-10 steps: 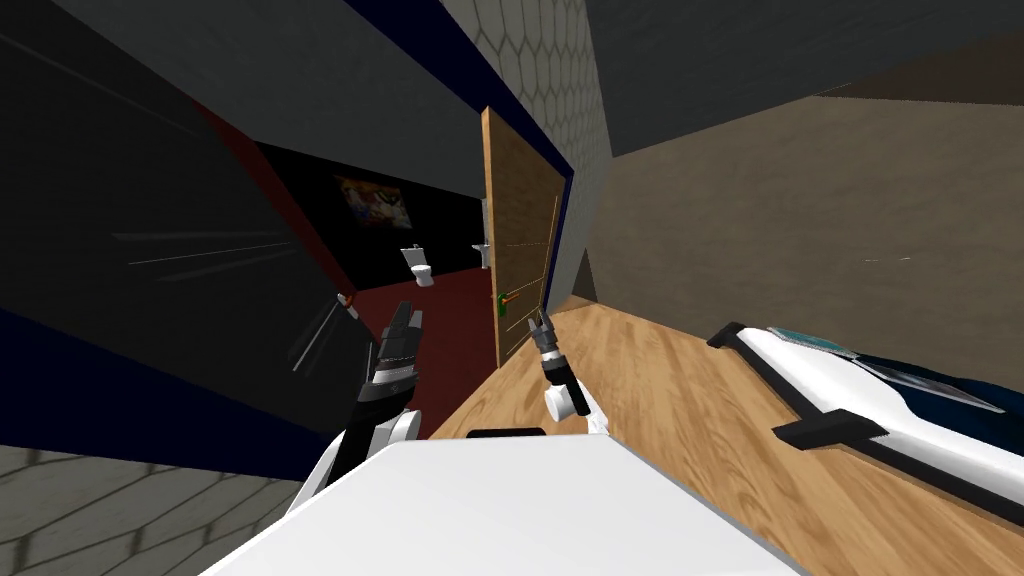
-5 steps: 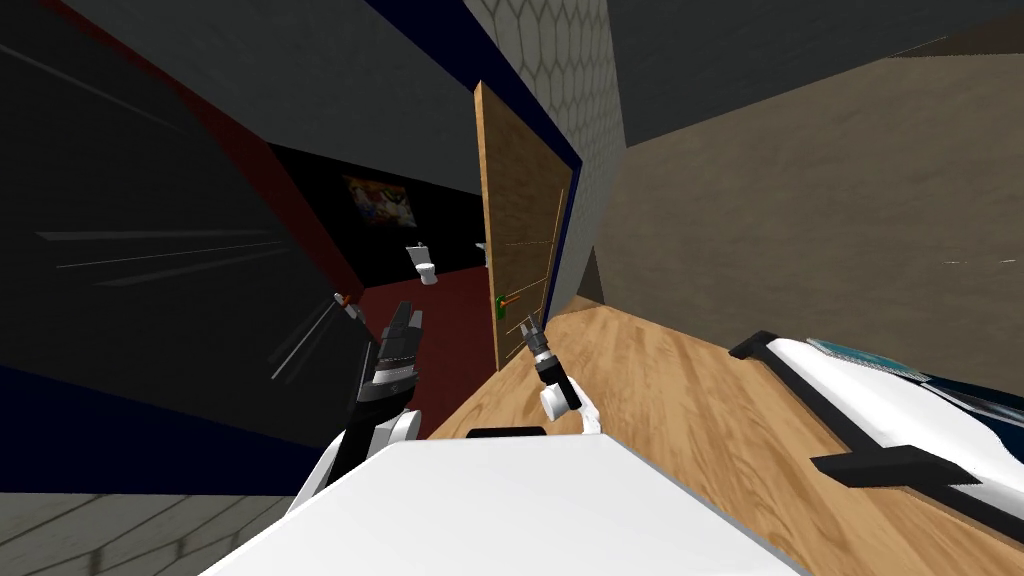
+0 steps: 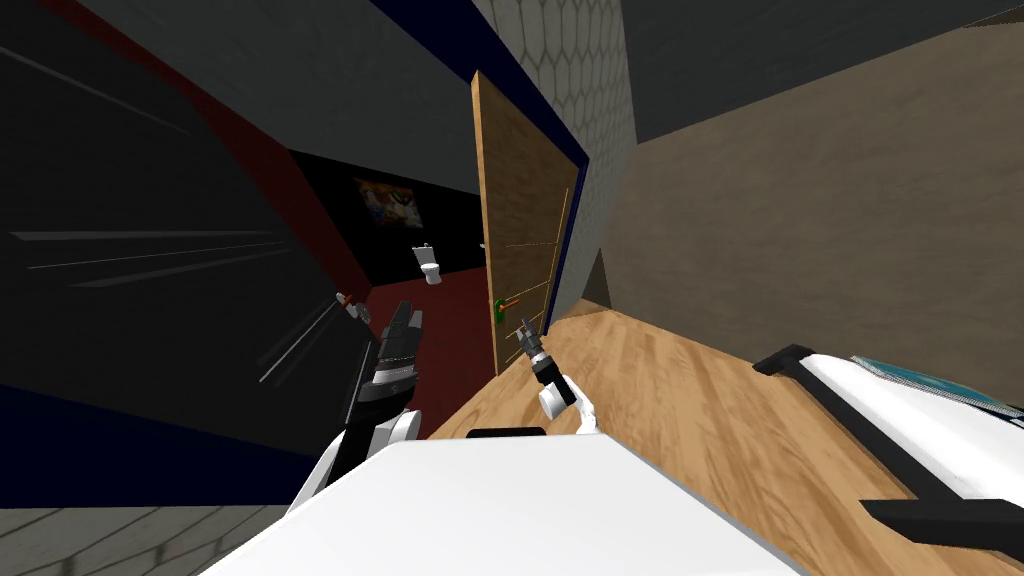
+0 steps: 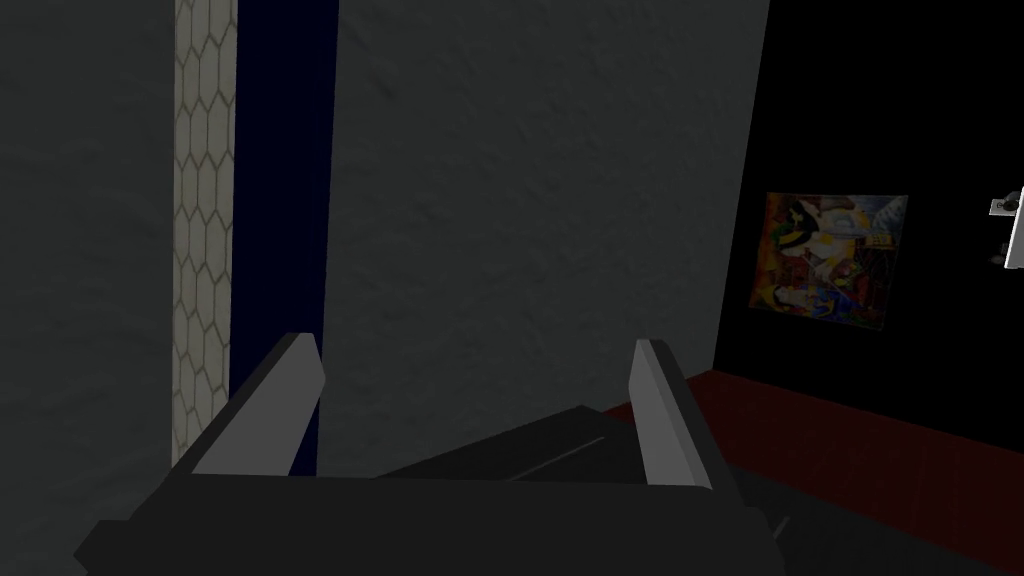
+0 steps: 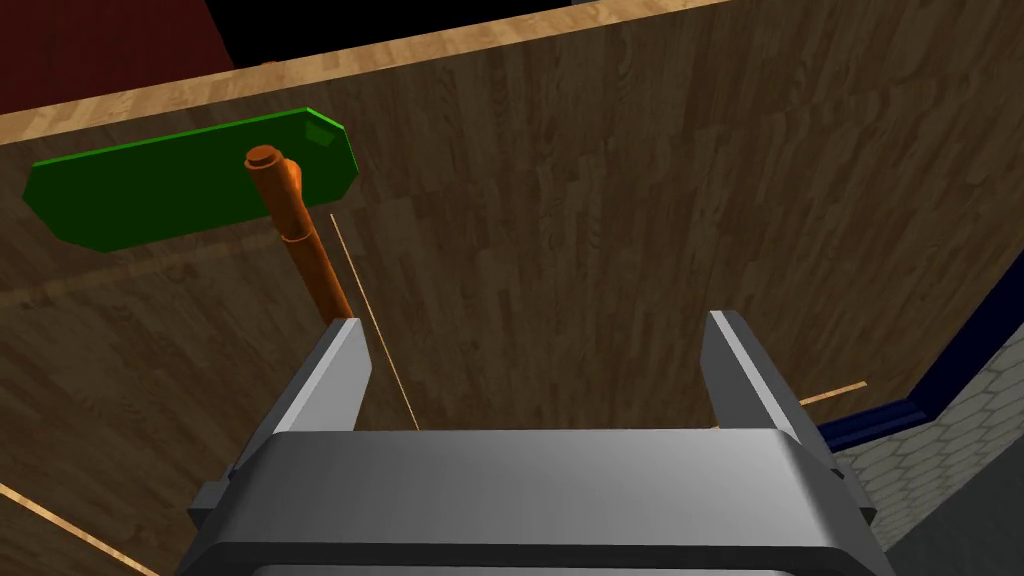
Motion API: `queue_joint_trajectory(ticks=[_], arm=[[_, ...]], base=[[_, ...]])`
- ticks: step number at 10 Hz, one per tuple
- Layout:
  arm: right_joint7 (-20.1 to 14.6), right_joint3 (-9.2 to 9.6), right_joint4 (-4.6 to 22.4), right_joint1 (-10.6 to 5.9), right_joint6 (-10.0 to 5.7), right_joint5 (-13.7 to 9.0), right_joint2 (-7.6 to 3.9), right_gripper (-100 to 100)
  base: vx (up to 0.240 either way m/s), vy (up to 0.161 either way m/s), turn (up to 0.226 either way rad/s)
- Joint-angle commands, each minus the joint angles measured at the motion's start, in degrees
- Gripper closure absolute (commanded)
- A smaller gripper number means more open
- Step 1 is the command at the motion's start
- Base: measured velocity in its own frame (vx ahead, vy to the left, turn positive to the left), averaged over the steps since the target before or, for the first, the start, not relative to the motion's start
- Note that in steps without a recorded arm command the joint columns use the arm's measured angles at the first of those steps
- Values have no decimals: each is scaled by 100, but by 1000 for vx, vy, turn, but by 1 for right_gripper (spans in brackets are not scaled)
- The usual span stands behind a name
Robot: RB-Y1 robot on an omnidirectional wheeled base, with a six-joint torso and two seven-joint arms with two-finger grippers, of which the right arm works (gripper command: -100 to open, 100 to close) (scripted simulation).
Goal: Push the door open
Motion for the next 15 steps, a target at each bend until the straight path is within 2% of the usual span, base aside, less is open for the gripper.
queue_joint_trajectory(ticks=[1,6,12,13,15], arm=[[-22,91,165,-102,48,-5,-42,-100],[-126,512,875,-541,284,-37,-273,-100],[-212,858,1460,-902,479,-63,-459,-100],[-204,823,1432,-863,423,-58,-433,-100],[-187,781,1540,-900,409,-48,-370,-100]], base=[[88,-84,67],[139,-107,106],[138,-106,69],[70,-46,22],[126,61,44]])
